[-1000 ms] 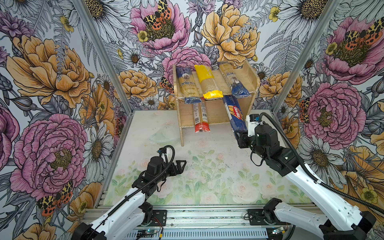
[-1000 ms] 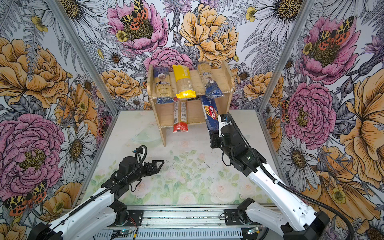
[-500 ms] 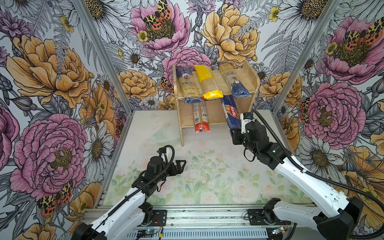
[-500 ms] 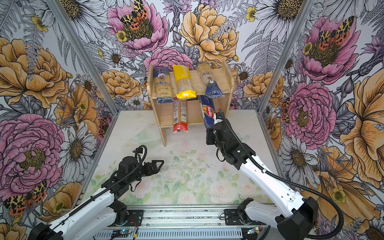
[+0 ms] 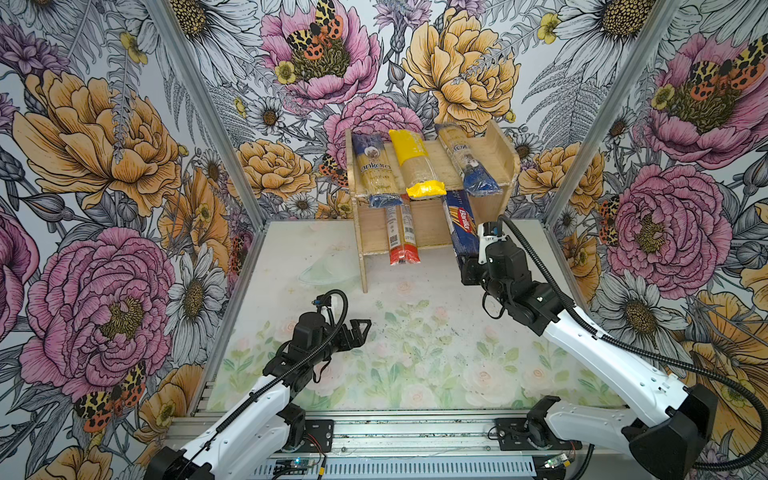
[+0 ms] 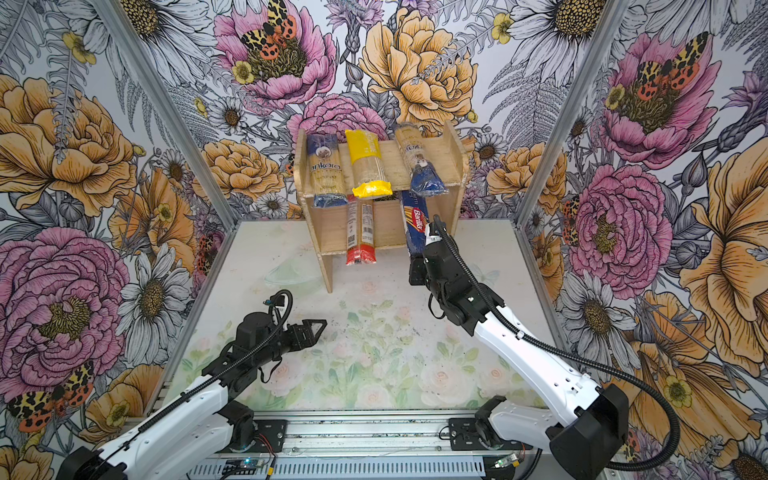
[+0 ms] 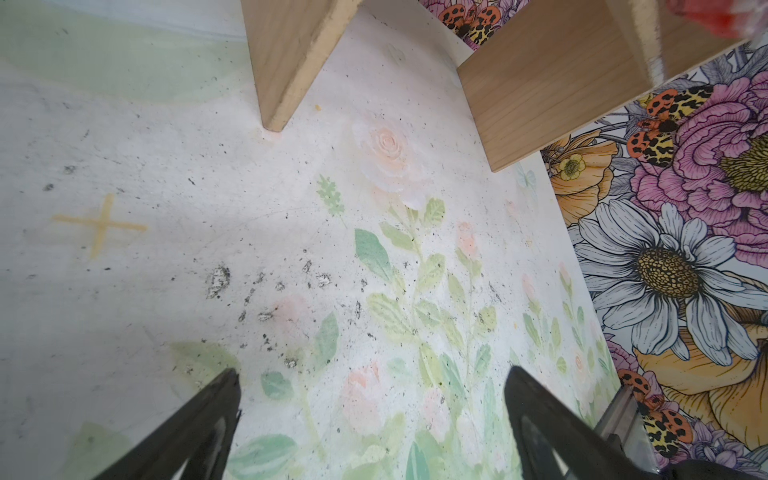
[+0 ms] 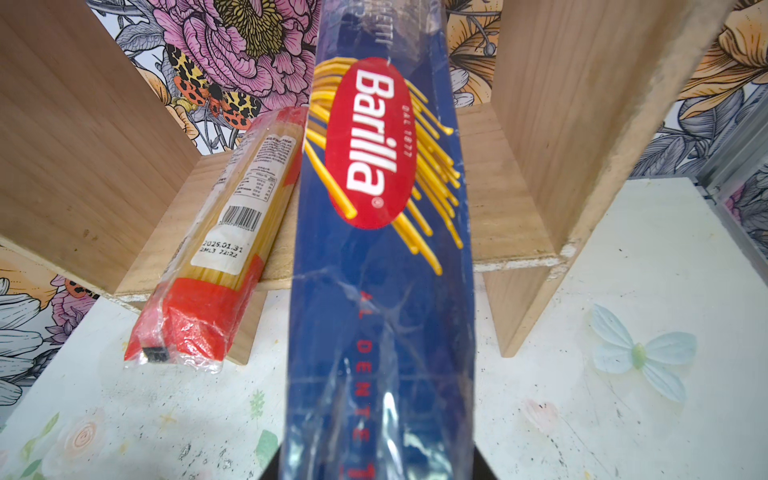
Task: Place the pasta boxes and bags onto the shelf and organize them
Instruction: 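Push the Barilla box's far end into the lower tier beside the red-capped bag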
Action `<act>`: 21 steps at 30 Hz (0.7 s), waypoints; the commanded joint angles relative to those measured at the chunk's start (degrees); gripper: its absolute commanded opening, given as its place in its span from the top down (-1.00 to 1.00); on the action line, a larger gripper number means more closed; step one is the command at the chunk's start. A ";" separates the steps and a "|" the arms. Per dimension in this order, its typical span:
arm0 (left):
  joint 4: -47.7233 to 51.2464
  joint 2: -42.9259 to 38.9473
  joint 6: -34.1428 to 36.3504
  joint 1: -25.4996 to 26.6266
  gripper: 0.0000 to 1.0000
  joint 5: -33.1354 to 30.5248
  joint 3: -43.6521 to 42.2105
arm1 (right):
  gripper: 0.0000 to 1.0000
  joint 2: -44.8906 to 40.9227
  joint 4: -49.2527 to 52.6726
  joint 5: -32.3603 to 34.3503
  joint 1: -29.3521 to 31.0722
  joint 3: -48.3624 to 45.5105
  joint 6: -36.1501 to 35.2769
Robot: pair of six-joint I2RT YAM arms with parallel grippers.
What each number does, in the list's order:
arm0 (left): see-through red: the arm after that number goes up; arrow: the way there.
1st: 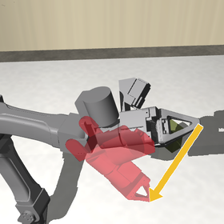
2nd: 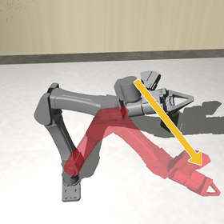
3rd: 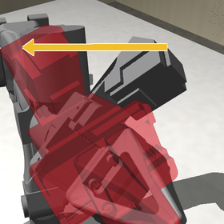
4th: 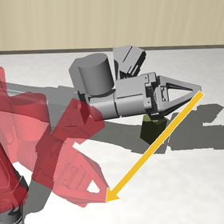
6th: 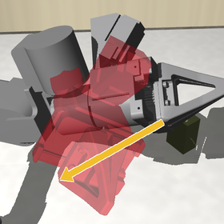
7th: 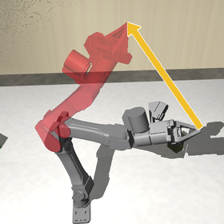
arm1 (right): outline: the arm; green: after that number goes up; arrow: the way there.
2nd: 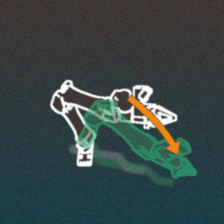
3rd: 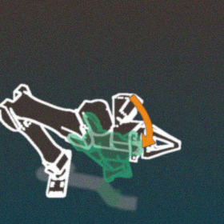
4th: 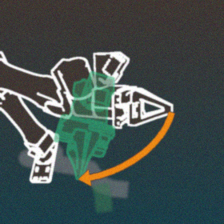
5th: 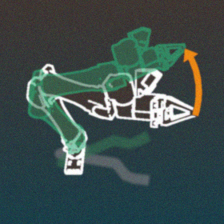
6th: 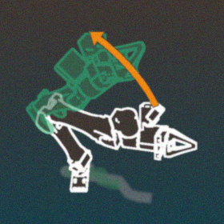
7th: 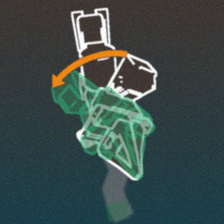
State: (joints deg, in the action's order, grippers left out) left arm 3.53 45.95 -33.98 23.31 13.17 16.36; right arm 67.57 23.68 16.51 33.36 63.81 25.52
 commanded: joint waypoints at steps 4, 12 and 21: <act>-1.18 -0.70 1.46 -1.08 -0.98 1.51 -0.61 | 1.00 -0.85 -13.89 3.43 0.21 2.63 0.15; -1.08 -0.87 1.58 -1.47 -0.98 1.86 -0.51 | 1.00 1.06 -15.72 3.26 0.19 2.81 0.06; -0.52 -1.39 1.58 -1.76 -0.98 2.00 -0.32 | 1.00 1.24 -21.22 3.27 0.21 0.21 -0.55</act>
State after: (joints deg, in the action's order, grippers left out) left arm 3.57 45.50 -33.95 22.20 14.20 16.36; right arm 70.43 17.02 17.39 33.36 63.22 25.63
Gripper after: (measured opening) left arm 0.987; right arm 0.395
